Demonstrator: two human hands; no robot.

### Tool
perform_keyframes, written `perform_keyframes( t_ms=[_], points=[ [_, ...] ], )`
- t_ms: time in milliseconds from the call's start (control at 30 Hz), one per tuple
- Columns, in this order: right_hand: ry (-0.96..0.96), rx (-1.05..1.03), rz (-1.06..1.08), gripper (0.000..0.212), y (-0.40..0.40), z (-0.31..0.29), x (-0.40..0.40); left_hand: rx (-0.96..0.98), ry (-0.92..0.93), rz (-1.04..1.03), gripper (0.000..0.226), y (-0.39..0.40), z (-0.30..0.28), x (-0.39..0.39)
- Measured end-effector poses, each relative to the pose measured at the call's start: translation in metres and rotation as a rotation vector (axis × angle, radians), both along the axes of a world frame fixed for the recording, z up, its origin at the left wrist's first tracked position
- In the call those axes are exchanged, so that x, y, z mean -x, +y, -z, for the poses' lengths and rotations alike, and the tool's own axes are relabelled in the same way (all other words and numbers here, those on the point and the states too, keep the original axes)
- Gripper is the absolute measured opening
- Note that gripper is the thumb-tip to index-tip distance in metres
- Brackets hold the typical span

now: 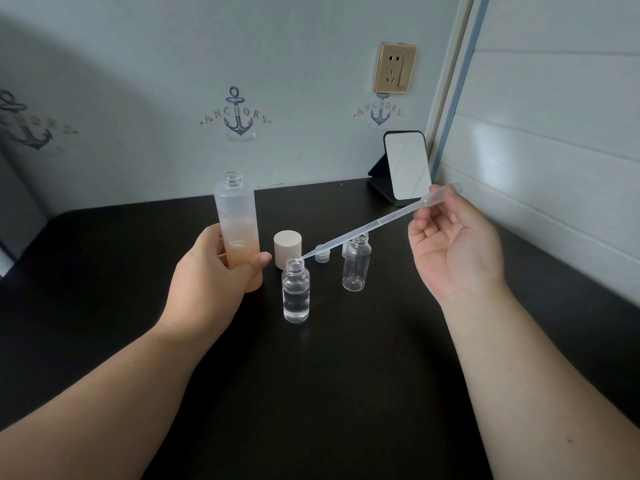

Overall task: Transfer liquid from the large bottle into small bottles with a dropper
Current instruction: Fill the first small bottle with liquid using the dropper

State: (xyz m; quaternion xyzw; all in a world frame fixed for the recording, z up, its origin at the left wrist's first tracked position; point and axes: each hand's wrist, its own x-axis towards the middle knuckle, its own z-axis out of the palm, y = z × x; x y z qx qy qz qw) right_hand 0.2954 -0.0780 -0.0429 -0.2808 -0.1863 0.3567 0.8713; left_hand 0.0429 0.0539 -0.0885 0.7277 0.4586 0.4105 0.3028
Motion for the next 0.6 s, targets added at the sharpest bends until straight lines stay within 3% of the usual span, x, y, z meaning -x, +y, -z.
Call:
perform_keyframes(
  t_ms=[100, 200, 367, 467, 600],
  points=[
    [0.001, 0.005, -0.001, 0.024, 0.001, 0.000, 0.001, 0.027, -0.034, 0.021, 0.067, -0.004, -0.002, 0.002],
    [0.012, -0.001, -0.005, 0.017, 0.001, 0.001, 0.004, 0.025, -0.155, 0.003, 0.053, -0.012, -0.008, 0.007],
    [-0.019, -0.009, -0.015, 0.021, -0.001, 0.000, 0.003, -0.214, -0.225, -0.082, 0.035, -0.026, -0.016, 0.017],
    [-0.042, -0.012, -0.015, 0.019, -0.001, 0.000, 0.004, -0.263, -0.191, 0.086, 0.031, -0.034, -0.014, 0.018],
    [-0.041, -0.019, -0.013, 0.018, -0.001, 0.000, 0.003, -0.192, -0.065, 0.374, 0.034, -0.035, -0.012, 0.014]
  ],
)
